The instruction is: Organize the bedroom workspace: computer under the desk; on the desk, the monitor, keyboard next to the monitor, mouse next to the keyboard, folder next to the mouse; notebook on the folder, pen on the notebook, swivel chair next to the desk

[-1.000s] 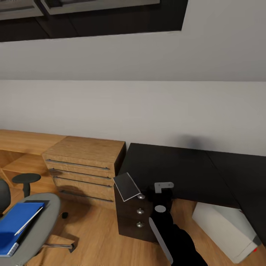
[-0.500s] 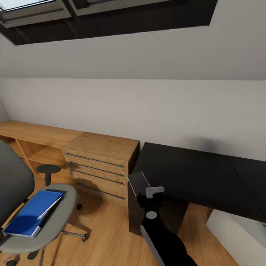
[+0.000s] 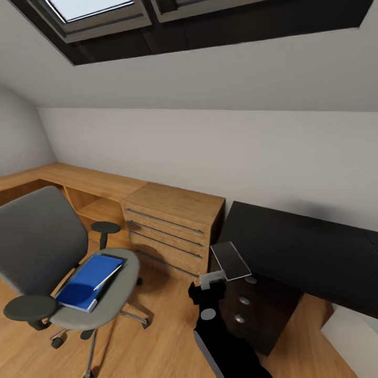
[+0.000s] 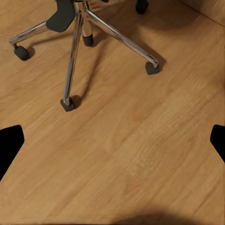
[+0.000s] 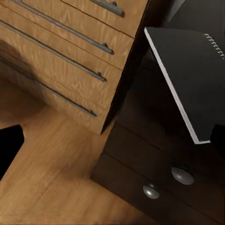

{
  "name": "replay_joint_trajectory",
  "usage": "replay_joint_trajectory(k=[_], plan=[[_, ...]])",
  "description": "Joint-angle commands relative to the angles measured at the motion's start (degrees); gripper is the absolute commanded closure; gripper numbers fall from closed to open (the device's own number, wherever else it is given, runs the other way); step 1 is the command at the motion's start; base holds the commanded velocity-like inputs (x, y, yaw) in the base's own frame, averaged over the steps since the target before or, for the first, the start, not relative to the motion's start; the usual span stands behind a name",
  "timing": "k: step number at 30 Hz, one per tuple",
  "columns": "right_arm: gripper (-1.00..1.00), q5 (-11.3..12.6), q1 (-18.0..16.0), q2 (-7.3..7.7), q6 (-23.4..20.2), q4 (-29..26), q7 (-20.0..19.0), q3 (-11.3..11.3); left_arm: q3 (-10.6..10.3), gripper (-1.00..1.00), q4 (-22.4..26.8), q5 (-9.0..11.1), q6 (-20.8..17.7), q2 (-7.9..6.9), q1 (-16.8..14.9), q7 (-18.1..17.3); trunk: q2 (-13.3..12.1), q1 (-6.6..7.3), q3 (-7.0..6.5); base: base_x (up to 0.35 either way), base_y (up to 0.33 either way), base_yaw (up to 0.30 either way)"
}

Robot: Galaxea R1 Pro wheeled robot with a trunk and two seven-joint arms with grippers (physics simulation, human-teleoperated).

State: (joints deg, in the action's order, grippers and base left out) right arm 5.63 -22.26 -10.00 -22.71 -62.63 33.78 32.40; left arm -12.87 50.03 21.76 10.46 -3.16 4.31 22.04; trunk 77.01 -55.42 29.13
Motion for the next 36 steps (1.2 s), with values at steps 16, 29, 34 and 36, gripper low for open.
replay_joint_trajectory(k=[16,29,34,36], plan=[[-1.00,0.5,-0.1,0.00,0.3,0.9,0.5,1.3,-0.2,-1.00,0.0,0.7,0.4,-0.09,0.0,0.4,0.0,0.00,0.78,0.008,0.178,0.256],[-1.00,0.3,-0.1,0.00,0.3,0.7,0.1,4.7,-0.3,-1.00,0.0,0.7,0.4,-0.12,0.0,0.4,0.0,0.00,0.91,0.002,0.010,0.043],[-1.00,0.3,-0.1,0.00,0.4,0.5,0.1,7.0,-0.2,-1.00,0.0,0.7,0.4,-0.14,0.0,0.4,0.0,0.00,0.94,0.000,0.000,0.000],[-1.00,0.3,-0.1,0.00,0.4,0.5,0.2,7.3,-0.2,-1.00,0.0,0.7,0.3,-0.19,0.0,0.4,0.0,0.00,0.94,0.000,0.000,0.000]])
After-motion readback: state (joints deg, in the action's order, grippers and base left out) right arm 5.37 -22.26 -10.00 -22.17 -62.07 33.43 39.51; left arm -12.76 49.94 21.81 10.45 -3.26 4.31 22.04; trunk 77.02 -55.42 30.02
